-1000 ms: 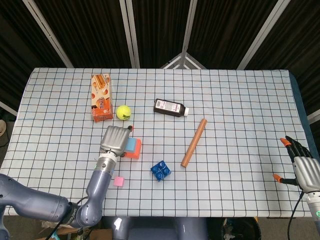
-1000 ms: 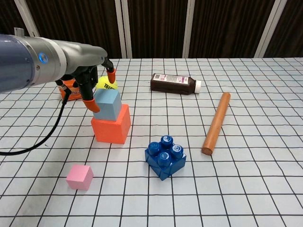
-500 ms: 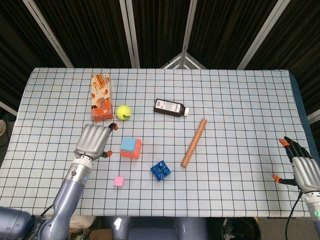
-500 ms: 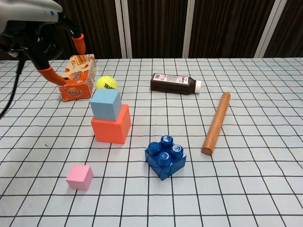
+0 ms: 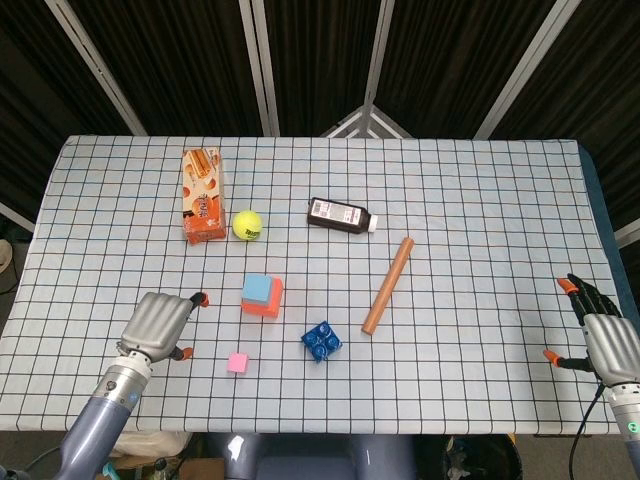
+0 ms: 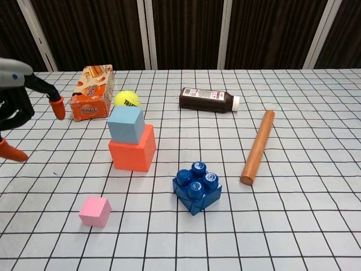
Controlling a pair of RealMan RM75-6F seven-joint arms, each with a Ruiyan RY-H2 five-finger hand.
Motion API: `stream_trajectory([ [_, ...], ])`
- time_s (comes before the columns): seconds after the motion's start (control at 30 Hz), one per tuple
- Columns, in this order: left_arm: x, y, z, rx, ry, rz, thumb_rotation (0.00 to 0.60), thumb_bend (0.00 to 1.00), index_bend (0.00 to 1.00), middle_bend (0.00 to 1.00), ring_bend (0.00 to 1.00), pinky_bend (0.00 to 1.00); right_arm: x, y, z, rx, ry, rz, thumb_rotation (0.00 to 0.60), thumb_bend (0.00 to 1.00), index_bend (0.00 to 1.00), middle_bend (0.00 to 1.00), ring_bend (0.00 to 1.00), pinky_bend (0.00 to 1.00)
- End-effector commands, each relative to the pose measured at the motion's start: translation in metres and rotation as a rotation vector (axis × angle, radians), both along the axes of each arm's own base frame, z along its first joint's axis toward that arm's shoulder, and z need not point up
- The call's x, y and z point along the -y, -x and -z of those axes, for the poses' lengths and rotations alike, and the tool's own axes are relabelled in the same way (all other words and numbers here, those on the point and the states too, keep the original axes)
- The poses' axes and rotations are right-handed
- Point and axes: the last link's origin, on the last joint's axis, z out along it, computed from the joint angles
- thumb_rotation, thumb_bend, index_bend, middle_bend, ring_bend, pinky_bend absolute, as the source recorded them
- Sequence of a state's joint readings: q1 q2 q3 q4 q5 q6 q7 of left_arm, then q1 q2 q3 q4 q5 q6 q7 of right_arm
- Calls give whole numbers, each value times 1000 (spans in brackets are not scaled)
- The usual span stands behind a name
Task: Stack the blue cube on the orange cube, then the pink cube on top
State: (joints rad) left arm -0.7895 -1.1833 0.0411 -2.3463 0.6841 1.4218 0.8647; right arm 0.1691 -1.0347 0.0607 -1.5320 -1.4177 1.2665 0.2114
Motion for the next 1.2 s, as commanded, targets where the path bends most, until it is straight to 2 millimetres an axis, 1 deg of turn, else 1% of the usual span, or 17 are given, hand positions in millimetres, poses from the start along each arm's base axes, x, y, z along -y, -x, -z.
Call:
stream_trajectory([
  [0.03,4,8,11,-17,30,-17,600,84,310,784,742,818,1,1,0,0,-1,2,600,128,0,15,60,127],
  [0.27,8,17,36,8,93,-34,600,84,318,789,747,824,2,1,2,-3,-10,5,600,128,0,15,60,128],
  [0.5,10,18,54,7,149,-23,600,84,320,789,747,824,3,1,3,-6,-15,8,600,128,0,15,60,128],
  [0.67,11,17,63,-7,175,-12,600,85,325,790,748,825,4,1,4,-6,-17,12,600,128,0,15,60,127],
  [0.87,12,12,75,-14,200,2,600,122,337,792,750,829,3,1,3,-2,-18,10,600,129,0,15,60,127],
  [1.2,12,9,92,-49,199,18,600,122,335,792,750,829,3,3,1,9,-15,12,600,129,0,15,60,128],
])
